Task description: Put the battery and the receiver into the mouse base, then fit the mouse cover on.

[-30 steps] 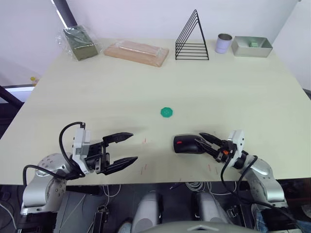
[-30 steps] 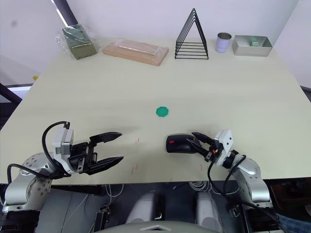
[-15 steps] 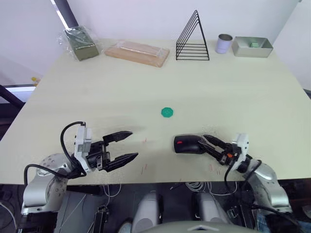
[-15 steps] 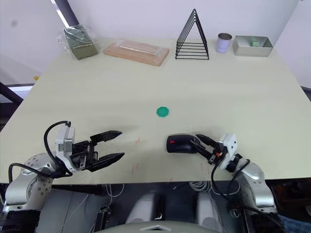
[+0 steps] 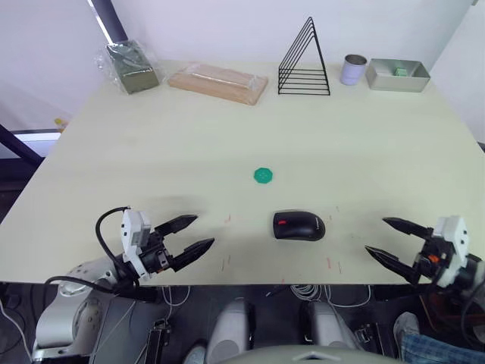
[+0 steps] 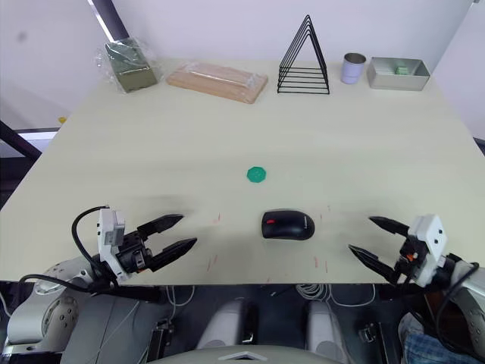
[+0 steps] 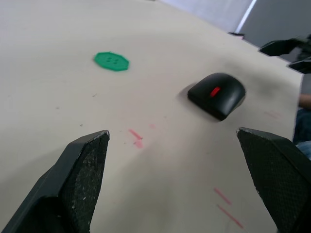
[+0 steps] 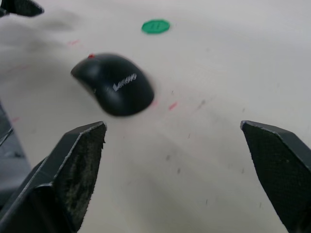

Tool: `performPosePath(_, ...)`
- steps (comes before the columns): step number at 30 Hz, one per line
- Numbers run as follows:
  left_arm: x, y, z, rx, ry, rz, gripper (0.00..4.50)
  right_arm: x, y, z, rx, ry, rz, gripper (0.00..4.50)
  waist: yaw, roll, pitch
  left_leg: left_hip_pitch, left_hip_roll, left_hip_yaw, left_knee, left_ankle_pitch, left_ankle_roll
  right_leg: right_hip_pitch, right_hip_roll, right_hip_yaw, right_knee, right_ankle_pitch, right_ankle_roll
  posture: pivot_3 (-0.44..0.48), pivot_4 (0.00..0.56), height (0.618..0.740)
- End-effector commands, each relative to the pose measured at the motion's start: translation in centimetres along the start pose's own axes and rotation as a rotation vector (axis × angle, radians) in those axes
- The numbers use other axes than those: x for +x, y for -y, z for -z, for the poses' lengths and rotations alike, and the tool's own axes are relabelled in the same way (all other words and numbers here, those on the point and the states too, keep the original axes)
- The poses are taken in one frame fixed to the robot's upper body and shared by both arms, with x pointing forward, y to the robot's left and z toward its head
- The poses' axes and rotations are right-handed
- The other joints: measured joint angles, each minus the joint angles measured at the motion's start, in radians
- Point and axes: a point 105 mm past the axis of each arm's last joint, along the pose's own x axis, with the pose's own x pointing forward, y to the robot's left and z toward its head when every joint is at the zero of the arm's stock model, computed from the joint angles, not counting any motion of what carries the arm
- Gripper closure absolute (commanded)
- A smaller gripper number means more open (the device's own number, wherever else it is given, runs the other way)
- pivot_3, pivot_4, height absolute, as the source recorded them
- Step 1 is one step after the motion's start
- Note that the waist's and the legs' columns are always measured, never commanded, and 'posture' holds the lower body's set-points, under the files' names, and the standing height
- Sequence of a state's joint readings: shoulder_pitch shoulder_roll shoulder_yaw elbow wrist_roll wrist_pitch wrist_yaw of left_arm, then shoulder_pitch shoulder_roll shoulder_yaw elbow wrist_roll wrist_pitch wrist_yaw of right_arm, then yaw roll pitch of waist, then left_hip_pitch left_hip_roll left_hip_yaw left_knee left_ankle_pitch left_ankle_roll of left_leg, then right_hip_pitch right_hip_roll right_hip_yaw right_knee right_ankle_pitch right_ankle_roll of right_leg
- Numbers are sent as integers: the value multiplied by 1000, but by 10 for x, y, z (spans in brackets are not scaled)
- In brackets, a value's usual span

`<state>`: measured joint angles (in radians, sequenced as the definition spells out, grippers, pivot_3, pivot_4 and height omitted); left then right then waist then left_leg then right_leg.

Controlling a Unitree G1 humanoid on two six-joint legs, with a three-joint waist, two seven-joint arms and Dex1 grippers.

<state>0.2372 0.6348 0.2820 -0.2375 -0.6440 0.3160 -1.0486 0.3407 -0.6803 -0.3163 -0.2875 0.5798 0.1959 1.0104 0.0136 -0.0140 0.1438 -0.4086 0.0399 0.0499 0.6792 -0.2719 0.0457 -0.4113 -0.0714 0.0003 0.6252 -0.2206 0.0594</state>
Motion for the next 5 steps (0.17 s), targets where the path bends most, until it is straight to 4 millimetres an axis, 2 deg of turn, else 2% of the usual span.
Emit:
performPosePath(1, -6, 1, 1, 20, -16, -26, 0, -20, 9, -4, -30, -3, 55, 60, 0, 0, 0, 0, 0, 0, 0, 0, 0, 0, 0, 0, 0, 0, 0, 0, 150, 740)
performPosePath(5, -6, 0, 3, 16, -33, -44, 0, -21, 10, -2, -24, -2, 69, 60, 0, 0, 0, 0, 0, 0, 0, 0, 0, 0, -1, 0, 0, 0, 0, 0, 150, 740)
